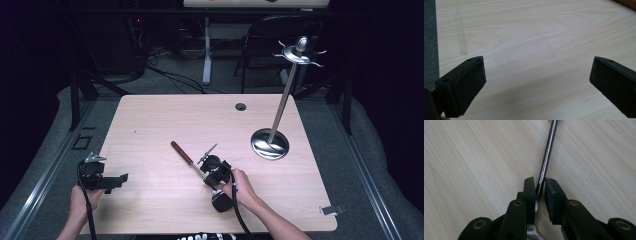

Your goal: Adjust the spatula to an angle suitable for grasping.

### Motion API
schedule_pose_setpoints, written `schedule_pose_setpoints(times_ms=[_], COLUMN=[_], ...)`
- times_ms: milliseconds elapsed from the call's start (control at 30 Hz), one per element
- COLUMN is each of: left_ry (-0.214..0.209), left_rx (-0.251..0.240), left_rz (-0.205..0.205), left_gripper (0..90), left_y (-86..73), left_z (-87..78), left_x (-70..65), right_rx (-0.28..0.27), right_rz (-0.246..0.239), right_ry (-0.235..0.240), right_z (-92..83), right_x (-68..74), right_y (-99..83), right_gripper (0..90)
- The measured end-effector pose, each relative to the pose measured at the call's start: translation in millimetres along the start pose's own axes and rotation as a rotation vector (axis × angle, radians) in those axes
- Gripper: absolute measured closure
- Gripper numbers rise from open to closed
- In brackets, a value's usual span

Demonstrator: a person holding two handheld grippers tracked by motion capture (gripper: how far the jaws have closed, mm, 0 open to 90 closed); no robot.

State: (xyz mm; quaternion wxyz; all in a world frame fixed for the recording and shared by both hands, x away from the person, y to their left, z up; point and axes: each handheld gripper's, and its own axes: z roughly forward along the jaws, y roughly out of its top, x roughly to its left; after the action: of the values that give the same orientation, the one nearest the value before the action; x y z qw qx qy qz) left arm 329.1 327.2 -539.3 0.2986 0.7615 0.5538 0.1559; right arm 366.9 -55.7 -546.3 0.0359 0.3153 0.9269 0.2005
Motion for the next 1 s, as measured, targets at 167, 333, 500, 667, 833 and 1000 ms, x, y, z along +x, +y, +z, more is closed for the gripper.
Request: schedule_pose_setpoints(times_ms=[167,333,500,667,833,1000], left_ry=[-0.003,-0.002,-0.003,-0.003,-0.003,-0.004], left_rx=[0.003,-0.003,-0.003,-0.002,-0.001,0.000], left_rz=[0.001,-0.001,-0.001,-0.001,0.000,-0.001], left_gripper=[0.3,0.3,0.3,0.2,0.2,0.3], left_y=[0.1,-0.2,0.0,-0.2,-0.2,-0.4], left_z=[-0.2,-0.9,-0.7,-0.5,-0.5,-0.6], left_x=[-0.6,-0.2,-1.0,-0.4,-0.9,-0.5], right_rx=[0.004,0.017,0.028,0.048,0.054,0.085], right_rz=[0.013,0.019,0.013,0.007,0.007,0.001], right_ry=[-0.010,-0.017,-0.022,-0.035,-0.046,-0.062], right_z=[-1.7,-4.6,-6.6,-9.3,-10.9,-15.2], right_x=[-4.1,-8.5,-11.2,-13.8,-15.0,-20.1], right_y=[-2.5,-6.7,-9.5,-12.9,-16.0,-21.5], right_gripper=[80.8,81.7,82.1,82.6,83.0,83.8])
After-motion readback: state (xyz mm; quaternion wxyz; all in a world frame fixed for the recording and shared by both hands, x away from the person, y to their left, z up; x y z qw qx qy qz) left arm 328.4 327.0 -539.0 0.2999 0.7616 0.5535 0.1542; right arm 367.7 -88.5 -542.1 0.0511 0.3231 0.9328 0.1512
